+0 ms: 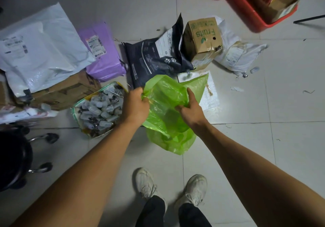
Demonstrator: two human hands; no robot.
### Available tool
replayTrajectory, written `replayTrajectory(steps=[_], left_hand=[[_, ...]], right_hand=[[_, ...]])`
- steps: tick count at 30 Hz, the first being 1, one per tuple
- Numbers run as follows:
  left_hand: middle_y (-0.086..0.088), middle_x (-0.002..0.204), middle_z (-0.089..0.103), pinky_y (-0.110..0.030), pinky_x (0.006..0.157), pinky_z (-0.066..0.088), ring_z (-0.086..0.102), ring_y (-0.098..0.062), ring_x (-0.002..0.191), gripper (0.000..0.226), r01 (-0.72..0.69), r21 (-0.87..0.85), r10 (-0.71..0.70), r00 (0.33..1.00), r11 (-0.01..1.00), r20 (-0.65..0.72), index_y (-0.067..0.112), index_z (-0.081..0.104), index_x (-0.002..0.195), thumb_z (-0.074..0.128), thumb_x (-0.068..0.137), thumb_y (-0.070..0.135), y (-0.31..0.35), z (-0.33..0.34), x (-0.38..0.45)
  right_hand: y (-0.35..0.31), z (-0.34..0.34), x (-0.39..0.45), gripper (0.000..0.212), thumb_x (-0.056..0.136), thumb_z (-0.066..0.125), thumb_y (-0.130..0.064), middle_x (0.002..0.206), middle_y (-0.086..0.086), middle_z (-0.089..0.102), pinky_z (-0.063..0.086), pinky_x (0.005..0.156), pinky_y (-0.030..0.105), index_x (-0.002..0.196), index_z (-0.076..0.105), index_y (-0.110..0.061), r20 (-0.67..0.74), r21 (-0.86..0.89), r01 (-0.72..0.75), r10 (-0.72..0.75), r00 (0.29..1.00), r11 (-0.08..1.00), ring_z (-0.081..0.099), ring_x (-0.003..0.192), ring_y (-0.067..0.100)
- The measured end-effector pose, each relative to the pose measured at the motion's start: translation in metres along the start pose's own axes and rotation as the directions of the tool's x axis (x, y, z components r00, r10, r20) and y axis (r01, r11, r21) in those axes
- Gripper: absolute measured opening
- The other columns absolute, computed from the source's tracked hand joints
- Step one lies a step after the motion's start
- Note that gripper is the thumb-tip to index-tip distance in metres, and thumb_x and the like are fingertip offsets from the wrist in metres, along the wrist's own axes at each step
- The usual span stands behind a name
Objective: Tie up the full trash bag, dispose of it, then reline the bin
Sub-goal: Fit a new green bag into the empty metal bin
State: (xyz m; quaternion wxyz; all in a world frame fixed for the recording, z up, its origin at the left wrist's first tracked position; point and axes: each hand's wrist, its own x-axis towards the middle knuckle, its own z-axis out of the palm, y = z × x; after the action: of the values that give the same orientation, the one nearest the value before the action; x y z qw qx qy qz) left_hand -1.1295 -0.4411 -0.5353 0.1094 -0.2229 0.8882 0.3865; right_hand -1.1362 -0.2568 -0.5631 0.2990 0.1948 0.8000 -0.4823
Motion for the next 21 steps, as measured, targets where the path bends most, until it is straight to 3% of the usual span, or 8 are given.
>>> replayTrajectory(steps=[3, 7, 9, 13, 18, 21], left_hand=[[-0.015, 0.082, 0.067, -0.041, 0.064, 0.054, 0.063, -0.033, 0.073, 0.017, -0.011, -0.03, 0.011, 1.0, 0.999, -0.004, 0.007, 0.065, 0.087, 0.05, 0.083, 0.001, -0.015, 0.015, 0.008], [-0.007, 0.081, 0.07, -0.029, 0.059, 0.049, 0.062, -0.024, 0.068, 0.027, -0.039, -0.078, 0.037, 0.999, 0.996, -0.032, 0.012, 0.069, 0.093, 0.047, 0.083, -0.002, -0.028, 0.026, 0.019], [-0.006, 0.081, 0.07, -0.029, 0.058, 0.049, 0.063, -0.026, 0.068, 0.028, -0.049, -0.088, 0.046, 0.998, 0.995, -0.041, 0.013, 0.07, 0.094, 0.048, 0.083, 0.0, -0.034, 0.032, 0.024], [-0.013, 0.074, 0.069, -0.043, 0.057, 0.055, 0.065, -0.036, 0.071, 0.013, -0.054, -0.085, 0.049, 0.997, 0.995, -0.06, 0.009, 0.068, 0.085, 0.056, 0.081, 0.012, -0.046, 0.047, 0.039], [-0.004, 0.072, 0.069, -0.043, 0.061, 0.056, 0.065, -0.031, 0.069, 0.018, -0.076, -0.062, 0.071, 0.995, 0.995, -0.077, 0.016, 0.066, 0.087, 0.056, 0.077, 0.027, -0.057, 0.062, 0.053], [-0.002, 0.073, 0.068, -0.043, 0.065, 0.056, 0.066, -0.03, 0.07, 0.019, -0.098, -0.034, 0.095, 0.992, 0.995, -0.079, 0.019, 0.066, 0.088, 0.054, 0.077, 0.028, -0.064, 0.069, 0.064]], right_hand=[[0.018, 0.01, 0.018, 0.083, 0.082, 0.064, -0.026, 0.133, 0.006, 0.058, 0.05, 0.1, 0.044, 0.152, 0.019, -0.034, 0.005, -0.018, -0.023, 0.023, 1.0, 1.0, 0.06, 0.113, 0.028], [0.034, 0.021, 0.037, 0.051, 0.075, 0.062, -0.027, 0.11, 0.004, 0.07, 0.056, 0.09, 0.045, 0.125, 0.055, -0.031, 0.014, -0.016, 0.007, -0.007, 1.0, 1.0, 0.067, 0.097, 0.025], [0.039, 0.027, 0.046, 0.033, 0.078, 0.06, -0.023, 0.102, 0.006, 0.072, 0.057, 0.086, 0.047, 0.111, 0.063, -0.027, 0.023, -0.03, 0.008, -0.007, 1.0, 1.0, 0.068, 0.092, 0.027], [0.043, 0.041, 0.064, 0.022, 0.089, 0.058, -0.024, 0.095, 0.012, 0.073, 0.059, 0.08, 0.044, 0.105, 0.068, -0.013, 0.032, -0.09, 0.018, -0.015, 0.999, 0.996, 0.069, 0.088, 0.03], [0.054, 0.059, 0.087, 0.018, 0.089, 0.059, -0.021, 0.092, 0.013, 0.072, 0.056, 0.074, 0.036, 0.095, 0.07, -0.008, 0.149, -0.072, 0.016, -0.005, 0.989, 0.997, 0.067, 0.081, 0.025], [0.058, 0.069, 0.102, 0.017, 0.093, 0.059, -0.017, 0.091, 0.012, 0.072, 0.056, 0.064, 0.029, 0.102, 0.069, -0.006, 0.241, -0.031, -0.011, 0.018, 0.97, 0.999, 0.065, 0.073, 0.018]])
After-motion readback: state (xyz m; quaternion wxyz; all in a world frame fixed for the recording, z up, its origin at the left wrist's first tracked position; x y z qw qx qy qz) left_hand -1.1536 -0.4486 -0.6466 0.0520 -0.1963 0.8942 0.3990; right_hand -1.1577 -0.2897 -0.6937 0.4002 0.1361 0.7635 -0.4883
